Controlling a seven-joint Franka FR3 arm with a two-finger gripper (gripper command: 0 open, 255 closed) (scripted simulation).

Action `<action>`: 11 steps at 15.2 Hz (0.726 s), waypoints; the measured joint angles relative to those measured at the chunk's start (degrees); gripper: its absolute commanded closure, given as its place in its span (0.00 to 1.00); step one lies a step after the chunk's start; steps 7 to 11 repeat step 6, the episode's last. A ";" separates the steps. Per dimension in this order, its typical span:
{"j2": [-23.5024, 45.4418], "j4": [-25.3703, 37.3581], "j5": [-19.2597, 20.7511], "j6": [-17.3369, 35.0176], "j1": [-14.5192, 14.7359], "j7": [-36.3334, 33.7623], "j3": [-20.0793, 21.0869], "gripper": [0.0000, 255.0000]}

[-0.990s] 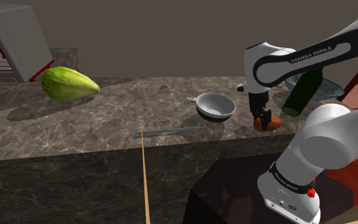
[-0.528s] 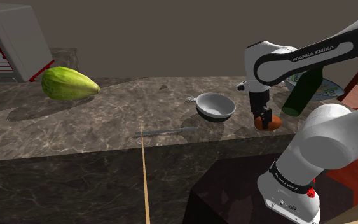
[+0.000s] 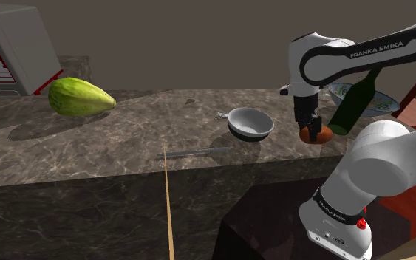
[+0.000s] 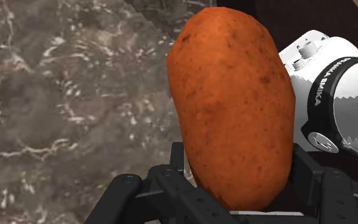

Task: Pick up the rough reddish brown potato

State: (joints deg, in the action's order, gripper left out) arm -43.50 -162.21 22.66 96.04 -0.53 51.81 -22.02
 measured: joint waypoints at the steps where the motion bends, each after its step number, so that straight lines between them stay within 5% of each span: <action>1: -0.51 0.49 -0.37 -1.02 0.12 -0.01 0.40 1.00; 11: -2.05 3.23 -1.38 -5.27 0.29 0.54 1.54 1.00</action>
